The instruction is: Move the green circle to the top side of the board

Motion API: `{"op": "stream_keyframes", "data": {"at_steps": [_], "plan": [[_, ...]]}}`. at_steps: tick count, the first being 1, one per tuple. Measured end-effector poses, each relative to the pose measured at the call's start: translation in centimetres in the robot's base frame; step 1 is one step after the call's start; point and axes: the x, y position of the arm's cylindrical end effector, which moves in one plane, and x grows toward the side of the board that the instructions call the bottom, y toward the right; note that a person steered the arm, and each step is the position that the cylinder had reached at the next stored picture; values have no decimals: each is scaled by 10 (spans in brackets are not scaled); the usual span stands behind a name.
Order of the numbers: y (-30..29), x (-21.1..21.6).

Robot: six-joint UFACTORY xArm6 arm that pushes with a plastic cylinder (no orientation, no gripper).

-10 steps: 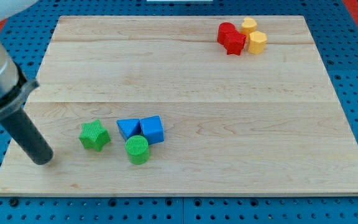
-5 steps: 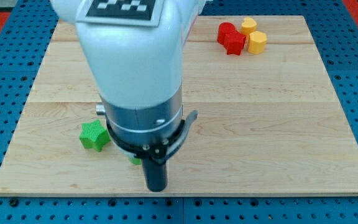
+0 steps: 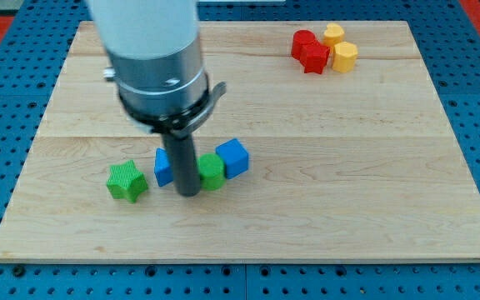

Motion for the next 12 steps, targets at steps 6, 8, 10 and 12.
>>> {"op": "stream_keyframes", "data": {"at_steps": [6,8,10,12], "plan": [[79,-85],[77,-181],[79,-221],[76,-279]]}}
